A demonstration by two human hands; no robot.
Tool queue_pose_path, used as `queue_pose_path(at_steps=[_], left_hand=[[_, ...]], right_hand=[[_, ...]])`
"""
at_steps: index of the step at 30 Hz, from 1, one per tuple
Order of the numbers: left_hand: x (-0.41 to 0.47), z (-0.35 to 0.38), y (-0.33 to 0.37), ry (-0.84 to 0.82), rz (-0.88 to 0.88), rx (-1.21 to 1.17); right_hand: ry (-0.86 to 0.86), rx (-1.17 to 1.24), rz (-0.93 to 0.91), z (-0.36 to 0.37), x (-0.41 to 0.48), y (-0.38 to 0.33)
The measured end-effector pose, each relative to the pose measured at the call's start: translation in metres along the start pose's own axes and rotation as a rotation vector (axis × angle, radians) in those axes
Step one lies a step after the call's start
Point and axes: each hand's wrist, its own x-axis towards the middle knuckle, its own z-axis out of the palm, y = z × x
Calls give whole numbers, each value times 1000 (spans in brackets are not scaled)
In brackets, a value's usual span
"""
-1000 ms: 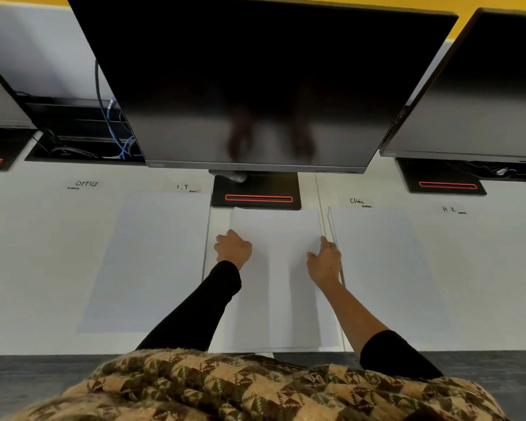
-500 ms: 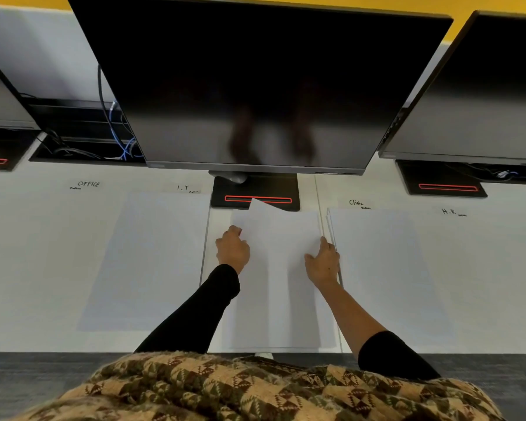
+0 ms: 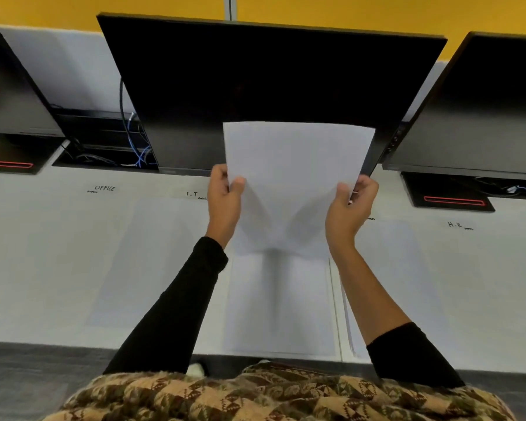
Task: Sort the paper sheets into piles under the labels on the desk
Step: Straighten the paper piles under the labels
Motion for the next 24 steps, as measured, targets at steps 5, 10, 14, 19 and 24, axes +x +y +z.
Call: queue_pose_path(at_steps=[5, 10, 14, 19, 24], left_hand=[[-15, -26, -40, -17, -123, 33], [-14, -45, -70, -88, -261, 158], [5, -75, -51, 73, -147, 160], [34, -168, -32, 206, -79, 232], [61, -275, -30, 276, -197, 366]], right_hand=[[-128, -64, 52, -8, -32, 28], [-218, -152, 166, -3, -48, 42], [-280, -132, 106, 32, -56, 22], [-482, -94, 104, 99, -108, 7], [-630, -68, 165, 173, -173, 5]])
